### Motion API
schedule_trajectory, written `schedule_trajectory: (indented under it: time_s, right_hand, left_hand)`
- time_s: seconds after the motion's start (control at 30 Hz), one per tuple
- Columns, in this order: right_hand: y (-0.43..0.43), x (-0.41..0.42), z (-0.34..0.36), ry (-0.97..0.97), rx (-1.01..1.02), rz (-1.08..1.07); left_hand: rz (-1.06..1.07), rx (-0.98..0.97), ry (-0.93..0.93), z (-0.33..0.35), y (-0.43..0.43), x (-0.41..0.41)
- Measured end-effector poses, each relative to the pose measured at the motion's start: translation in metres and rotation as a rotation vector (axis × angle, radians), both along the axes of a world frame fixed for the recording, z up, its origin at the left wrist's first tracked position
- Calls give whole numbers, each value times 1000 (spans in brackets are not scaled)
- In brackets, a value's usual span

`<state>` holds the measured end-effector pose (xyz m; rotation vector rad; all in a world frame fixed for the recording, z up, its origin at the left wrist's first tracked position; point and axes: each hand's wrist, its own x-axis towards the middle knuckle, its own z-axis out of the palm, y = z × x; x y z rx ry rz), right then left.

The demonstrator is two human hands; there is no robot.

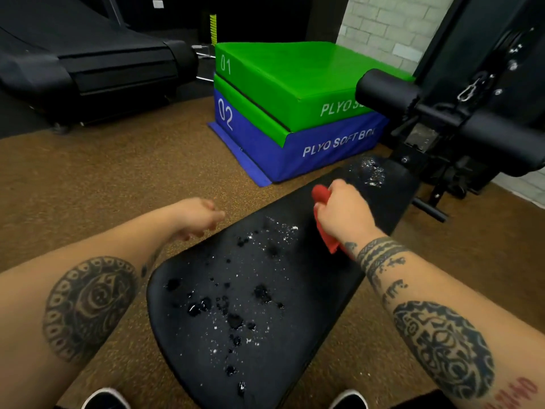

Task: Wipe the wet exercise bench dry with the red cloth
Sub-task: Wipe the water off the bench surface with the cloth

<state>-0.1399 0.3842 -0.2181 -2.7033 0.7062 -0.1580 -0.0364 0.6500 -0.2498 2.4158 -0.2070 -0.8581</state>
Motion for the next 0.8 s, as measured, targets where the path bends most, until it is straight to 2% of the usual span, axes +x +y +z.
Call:
schedule_trajectory:
  time_s: [0.07, 0.2, 0.37, 0.57, 0.67, 0.77, 0.8]
  right_hand:
    - [13, -7, -21, 106, 19, 40]
    - [21, -10, -34, 186, 28, 85]
    - [19, -11, -42, 73, 17, 97]
    - [43, 5, -45, -77, 114, 37]
    - [49, 19, -42, -134, 298, 23]
    - [47, 32, -35, -269, 790, -68]
    - [43, 35, -33, -329, 884, -79]
  left_hand:
    - [10, 6, 100, -19, 9, -5]
    - [174, -154, 207, -32, 5, -22]
    - [125, -119, 107, -36, 5, -20]
    - [75, -113, 30, -41, 6, -17]
    - [57, -97, -2, -41, 7, -17]
    - [35, -72, -35, -41, 8, -17]
    - [16, -54, -51, -41, 10, -17]
